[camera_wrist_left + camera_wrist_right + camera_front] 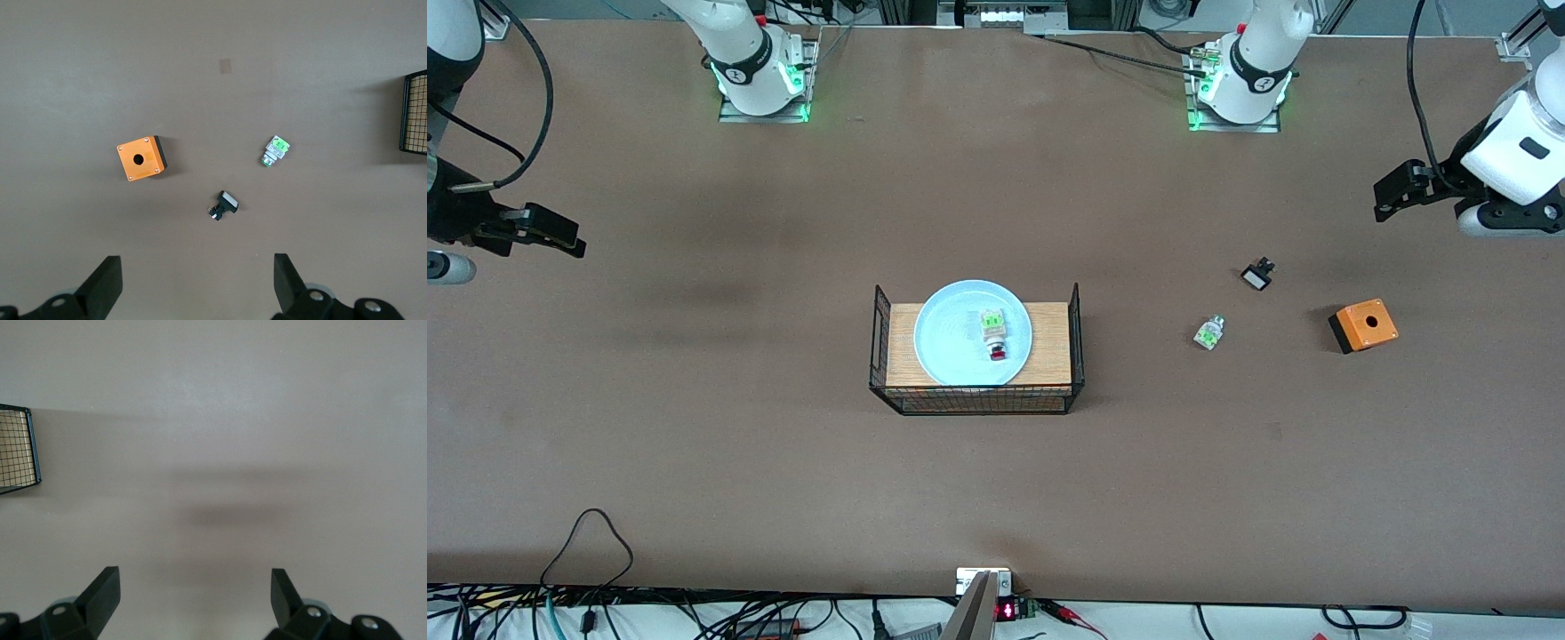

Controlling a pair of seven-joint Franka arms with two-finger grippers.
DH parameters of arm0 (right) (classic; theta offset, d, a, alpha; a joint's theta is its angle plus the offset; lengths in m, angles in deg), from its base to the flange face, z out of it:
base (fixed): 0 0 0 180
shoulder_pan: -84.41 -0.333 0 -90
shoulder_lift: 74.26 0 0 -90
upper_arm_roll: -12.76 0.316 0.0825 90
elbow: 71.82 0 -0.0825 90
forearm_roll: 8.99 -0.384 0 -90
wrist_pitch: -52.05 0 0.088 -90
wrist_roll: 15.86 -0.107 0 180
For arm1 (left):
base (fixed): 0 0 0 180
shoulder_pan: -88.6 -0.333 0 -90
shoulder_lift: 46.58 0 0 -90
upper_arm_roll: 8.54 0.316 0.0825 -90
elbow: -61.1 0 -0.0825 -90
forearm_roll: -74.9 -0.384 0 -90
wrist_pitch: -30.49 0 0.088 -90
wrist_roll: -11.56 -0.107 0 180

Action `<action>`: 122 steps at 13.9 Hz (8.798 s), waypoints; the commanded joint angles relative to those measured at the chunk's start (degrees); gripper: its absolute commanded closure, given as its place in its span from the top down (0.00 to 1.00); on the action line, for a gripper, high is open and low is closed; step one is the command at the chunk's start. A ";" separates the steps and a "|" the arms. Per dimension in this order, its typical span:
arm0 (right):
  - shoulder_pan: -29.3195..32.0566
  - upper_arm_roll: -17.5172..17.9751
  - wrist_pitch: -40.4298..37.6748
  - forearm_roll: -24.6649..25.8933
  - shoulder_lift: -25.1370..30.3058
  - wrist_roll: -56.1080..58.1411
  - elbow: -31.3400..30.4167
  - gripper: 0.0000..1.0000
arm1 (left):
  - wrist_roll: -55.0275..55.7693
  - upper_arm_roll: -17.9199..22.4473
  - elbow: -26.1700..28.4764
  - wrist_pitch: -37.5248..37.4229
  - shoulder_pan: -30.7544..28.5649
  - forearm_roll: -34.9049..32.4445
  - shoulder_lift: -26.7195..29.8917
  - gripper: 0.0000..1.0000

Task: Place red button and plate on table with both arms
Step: 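Move the left gripper over the red button on the blue plate, then lower the left gripper and grasp the red button, then lift the red button with the left gripper while the right gripper approaches the plate, then lower the red button beside the orange box while the right gripper grips the plate, then open the left gripper and raise it away from the red button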

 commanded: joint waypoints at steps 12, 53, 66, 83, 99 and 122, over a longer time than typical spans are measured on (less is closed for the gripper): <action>0.02 -0.10 -0.77 0.19 0.95 -0.25 -0.26 1.00 | 8.22 -5.19 -3.36 -7.24 0.59 11.88 -3.51 1.00; 0.72 -0.28 -0.59 0.10 0.33 -0.69 -0.26 1.00 | 67.20 -15.92 -29.99 28.27 29.16 -12.43 -47.64 0.31; -1.73 0.34 -1.21 -4.79 0.69 -7.51 0.79 1.00 | 54.94 -16.45 -30.43 -2.18 23.37 -9.09 -30.78 0.13; -35.22 0.78 19.25 -6.84 -15.04 -80.46 5.10 1.00 | -11.71 -16.36 -2.61 13.63 -17.94 -8.56 -30.94 0.13; -36.37 0.78 28.94 -6.76 -26.30 -84.63 5.01 0.92 | -15.33 -17.68 5.34 26.78 -20.68 -8.47 -37.19 1.00; -36.37 0.69 29.90 -6.93 -27.00 -83.13 4.66 0.24 | -20.34 -23.40 -17.51 2.36 -19.54 -9.44 -24.98 1.00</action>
